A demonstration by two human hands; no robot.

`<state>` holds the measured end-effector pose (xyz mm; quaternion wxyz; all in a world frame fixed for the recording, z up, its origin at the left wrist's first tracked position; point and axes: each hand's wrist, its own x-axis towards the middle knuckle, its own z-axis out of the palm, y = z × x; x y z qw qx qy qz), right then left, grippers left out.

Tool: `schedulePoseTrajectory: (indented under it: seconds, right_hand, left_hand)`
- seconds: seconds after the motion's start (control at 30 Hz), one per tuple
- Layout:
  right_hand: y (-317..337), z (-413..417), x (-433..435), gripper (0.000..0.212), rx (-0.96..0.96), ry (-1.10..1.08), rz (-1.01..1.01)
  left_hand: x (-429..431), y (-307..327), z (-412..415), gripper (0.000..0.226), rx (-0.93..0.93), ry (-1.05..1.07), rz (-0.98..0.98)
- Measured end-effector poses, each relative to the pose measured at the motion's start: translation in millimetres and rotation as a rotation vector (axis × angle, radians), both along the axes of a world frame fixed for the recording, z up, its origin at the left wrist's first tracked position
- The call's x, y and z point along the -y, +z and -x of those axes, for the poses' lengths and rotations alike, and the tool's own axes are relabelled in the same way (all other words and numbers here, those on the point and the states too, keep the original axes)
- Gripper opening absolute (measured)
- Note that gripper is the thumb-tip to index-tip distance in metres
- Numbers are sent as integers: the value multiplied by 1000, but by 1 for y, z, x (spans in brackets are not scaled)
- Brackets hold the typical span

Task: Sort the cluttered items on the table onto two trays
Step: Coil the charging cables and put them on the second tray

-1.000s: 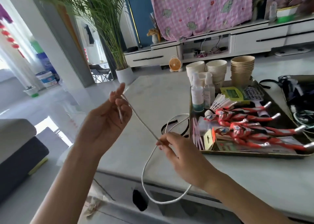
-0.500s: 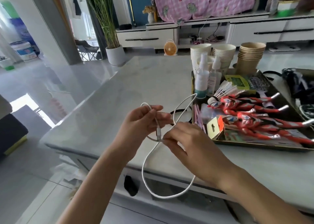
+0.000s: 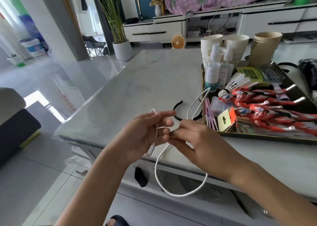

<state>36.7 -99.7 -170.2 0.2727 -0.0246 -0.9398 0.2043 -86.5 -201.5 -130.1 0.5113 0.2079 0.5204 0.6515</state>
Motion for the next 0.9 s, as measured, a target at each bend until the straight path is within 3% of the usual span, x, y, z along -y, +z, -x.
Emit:
schedulePoseTrajectory:
  seconds: [0.1,0.2,0.33,0.47,0.53,0.7,0.9]
  right_hand:
    - [0,-1,0,33,8,32,-27]
    - [1,-2,4,31,23,61,-30]
    - [4,-2,4,29,25,98,-5]
    - [6,-4,-5,12,-5,108,200]
    - [7,-4,-7,9,-29,109,336]
    - [6,-2,-19,7,-89,1,425]
    - [-11,3,-26,19,-81,-98,307]
  left_hand:
    - [4,-6,4,29,12,69,-63]
    - [6,-13,6,27,-166,123,-33]
    - [13,-18,-7,30,-511,-93,98]
    - [13,-15,-20,41,-641,-145,150]
    - [11,-14,-19,42,-616,-117,149]
    - [13,-5,-11,44,-463,-184,120]
    - [9,-14,3,28,-386,-66,77]
